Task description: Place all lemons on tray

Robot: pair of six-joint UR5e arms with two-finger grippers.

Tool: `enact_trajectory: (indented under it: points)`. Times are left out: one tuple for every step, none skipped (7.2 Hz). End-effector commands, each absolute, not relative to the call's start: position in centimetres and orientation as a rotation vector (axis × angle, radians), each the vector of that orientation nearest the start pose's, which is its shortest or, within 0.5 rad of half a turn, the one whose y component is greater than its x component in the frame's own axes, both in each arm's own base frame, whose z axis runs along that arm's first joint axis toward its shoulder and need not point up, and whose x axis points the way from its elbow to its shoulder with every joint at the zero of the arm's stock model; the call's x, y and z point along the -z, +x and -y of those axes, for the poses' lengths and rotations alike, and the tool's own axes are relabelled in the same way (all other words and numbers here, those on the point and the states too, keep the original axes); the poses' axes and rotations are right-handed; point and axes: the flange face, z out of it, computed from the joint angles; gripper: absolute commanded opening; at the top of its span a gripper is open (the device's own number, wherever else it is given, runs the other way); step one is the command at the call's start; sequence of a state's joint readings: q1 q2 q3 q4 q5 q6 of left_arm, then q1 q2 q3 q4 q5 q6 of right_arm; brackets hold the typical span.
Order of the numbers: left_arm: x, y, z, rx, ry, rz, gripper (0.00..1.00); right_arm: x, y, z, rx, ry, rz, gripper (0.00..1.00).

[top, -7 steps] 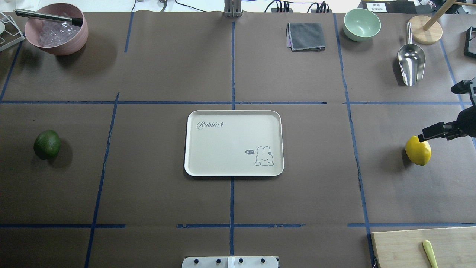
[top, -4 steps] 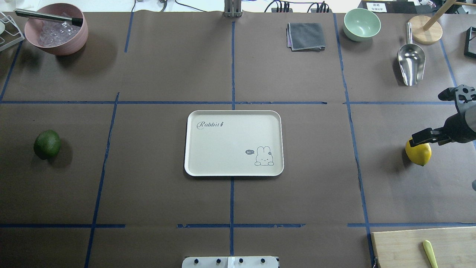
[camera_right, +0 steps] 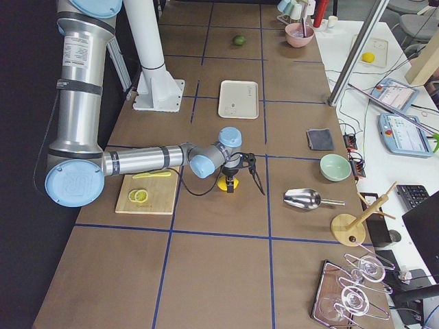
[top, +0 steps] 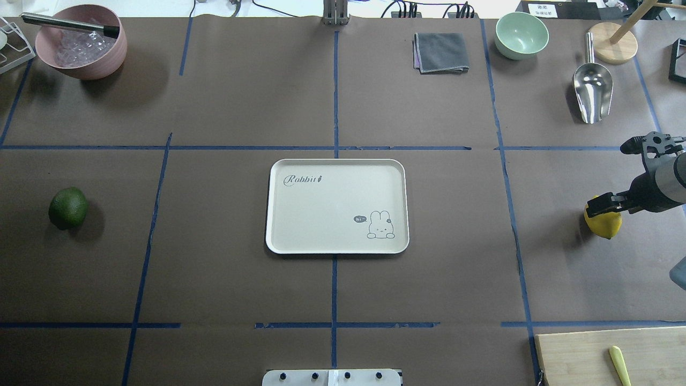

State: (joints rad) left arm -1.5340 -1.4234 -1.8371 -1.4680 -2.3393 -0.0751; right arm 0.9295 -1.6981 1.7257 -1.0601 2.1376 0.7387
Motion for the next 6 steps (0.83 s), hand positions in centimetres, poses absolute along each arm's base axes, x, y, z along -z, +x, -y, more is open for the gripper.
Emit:
enact_trajectory:
  points:
    - [-60.6, -4.8, 43.0, 0.03, -0.027, -0.768, 1.0, -59.8, -22.6, 42.2, 0.075, 0.038, 0.756, 0.98]
    - [-60.6, -4.8, 43.0, 0.03, -0.027, -0.768, 1.0, -60.1, -23.0, 42.0, 0.081, 0.032, 0.753, 0.98]
    - [-60.6, -4.8, 43.0, 0.03, -0.027, -0.768, 1.0, -60.1, -23.1, 42.0, 0.082, 0.03, 0.754, 0.97]
    - [-60.6, -4.8, 43.0, 0.03, -0.027, -0.768, 1.0, -59.9, -23.2, 42.3, 0.081, 0.033, 0.757, 0.5]
    - [-60.6, -4.8, 43.0, 0.029, -0.026, -0.768, 1.0, -59.5, -23.3, 42.3, 0.086, 0.034, 0.765, 0.03]
    - [-60.6, -4.8, 43.0, 0.028, -0.025, -0.77, 1.0, -57.4, -23.8, 42.8, 0.097, 0.058, 0.795, 0.0]
